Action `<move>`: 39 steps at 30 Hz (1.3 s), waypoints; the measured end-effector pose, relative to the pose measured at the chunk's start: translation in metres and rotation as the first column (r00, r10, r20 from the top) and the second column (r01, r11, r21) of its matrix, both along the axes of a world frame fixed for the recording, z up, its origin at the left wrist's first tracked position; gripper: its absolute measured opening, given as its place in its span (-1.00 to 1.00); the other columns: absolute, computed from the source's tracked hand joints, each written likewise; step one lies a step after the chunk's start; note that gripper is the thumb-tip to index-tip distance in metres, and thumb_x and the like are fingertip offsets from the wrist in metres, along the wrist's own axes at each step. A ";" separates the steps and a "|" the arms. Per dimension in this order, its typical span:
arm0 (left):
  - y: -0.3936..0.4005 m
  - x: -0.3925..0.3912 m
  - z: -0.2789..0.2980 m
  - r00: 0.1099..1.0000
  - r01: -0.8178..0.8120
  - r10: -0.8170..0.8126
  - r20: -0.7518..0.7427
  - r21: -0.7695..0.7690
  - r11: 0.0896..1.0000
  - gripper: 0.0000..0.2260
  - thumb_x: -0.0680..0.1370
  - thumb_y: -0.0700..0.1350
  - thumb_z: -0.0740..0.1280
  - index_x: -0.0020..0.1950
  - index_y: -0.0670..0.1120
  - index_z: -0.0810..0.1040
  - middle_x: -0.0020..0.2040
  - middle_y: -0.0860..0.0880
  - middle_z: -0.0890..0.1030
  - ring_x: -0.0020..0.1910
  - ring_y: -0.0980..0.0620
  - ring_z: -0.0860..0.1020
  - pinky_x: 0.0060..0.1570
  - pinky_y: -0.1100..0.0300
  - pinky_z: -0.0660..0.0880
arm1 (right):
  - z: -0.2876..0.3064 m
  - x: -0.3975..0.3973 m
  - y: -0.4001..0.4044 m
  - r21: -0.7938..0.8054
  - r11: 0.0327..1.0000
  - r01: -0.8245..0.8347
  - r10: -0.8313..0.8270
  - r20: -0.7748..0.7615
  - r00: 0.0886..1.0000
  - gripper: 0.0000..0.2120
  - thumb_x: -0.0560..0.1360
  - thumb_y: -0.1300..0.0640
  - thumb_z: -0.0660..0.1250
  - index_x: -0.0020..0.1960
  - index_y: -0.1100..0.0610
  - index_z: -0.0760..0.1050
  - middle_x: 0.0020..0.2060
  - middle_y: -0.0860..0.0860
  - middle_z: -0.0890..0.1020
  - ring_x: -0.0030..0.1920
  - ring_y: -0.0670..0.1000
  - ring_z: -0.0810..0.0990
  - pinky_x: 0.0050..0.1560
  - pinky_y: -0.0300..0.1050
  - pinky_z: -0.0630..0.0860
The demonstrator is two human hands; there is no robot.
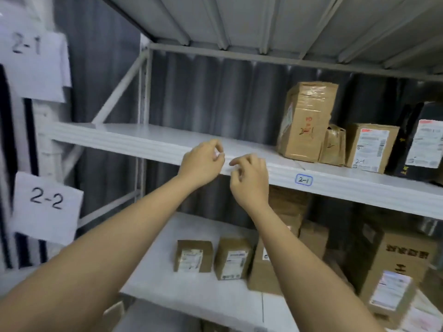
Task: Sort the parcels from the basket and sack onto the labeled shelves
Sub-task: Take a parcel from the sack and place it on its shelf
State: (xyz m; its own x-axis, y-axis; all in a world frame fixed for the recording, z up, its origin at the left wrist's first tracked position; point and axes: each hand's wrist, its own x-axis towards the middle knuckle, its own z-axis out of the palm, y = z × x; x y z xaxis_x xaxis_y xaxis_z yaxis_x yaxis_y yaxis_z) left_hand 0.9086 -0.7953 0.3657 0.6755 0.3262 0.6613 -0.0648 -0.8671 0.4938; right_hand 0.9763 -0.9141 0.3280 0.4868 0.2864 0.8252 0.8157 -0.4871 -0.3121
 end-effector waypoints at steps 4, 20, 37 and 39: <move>0.072 -0.082 -0.039 0.984 -0.155 0.146 -0.101 -0.086 0.984 -0.87 0.59 -0.02 0.17 -0.11 0.01 0.44 -0.28 0.09 0.50 -0.21 -0.04 0.51 -0.17 0.08 0.44 | -0.029 -0.055 0.077 -0.137 0.967 -0.214 0.210 -0.041 0.977 -0.79 0.49 0.26 0.23 0.04 0.15 0.60 0.00 0.04 0.53 0.07 0.06 0.42 0.10 -0.01 0.43; 0.260 -0.485 -0.167 0.760 -0.631 0.487 -0.430 -0.310 0.711 -0.84 0.60 -0.05 0.17 0.11 -0.04 0.48 -0.15 -0.03 0.57 -0.24 -0.02 0.48 -0.23 0.16 0.41 | -0.159 -0.410 0.324 -0.254 0.608 -0.752 0.608 -0.460 0.647 -0.77 0.57 0.24 0.19 0.08 0.15 0.61 0.06 0.06 0.56 0.15 0.06 0.45 0.10 -0.13 0.39; 0.339 -0.722 -0.323 0.571 -0.821 0.485 -0.662 -0.468 0.328 -0.87 0.64 -0.09 0.16 -0.04 -0.06 0.46 -0.04 -0.09 0.58 -0.09 -0.06 0.52 -0.12 0.12 0.45 | -0.338 -0.621 0.424 -0.367 0.142 -0.919 0.346 -0.852 0.393 -0.82 0.61 0.19 0.19 -0.02 0.02 0.56 0.07 0.10 0.60 -0.03 0.07 0.57 0.03 -0.08 0.52; 0.354 -0.727 -0.334 0.542 -0.840 0.485 -0.687 -0.451 0.301 -0.85 0.64 -0.09 0.17 0.05 -0.11 0.49 0.00 -0.10 0.58 -0.09 -0.07 0.51 -0.15 0.15 0.40 | -0.353 -0.622 0.436 -0.378 0.127 -0.917 0.296 -0.868 0.399 -0.80 0.61 0.18 0.17 -0.04 -0.01 0.55 0.14 0.08 0.57 0.05 0.08 0.56 0.16 -0.02 0.49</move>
State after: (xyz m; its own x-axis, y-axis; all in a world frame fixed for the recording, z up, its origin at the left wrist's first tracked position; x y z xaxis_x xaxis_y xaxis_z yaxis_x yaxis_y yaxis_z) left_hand 0.1815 -0.4417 0.0314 0.0840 0.9687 -0.2336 0.6879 0.1133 0.7169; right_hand 0.3539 -0.4779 -0.0255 -0.0702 0.9617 -0.2651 0.7725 -0.1157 -0.6244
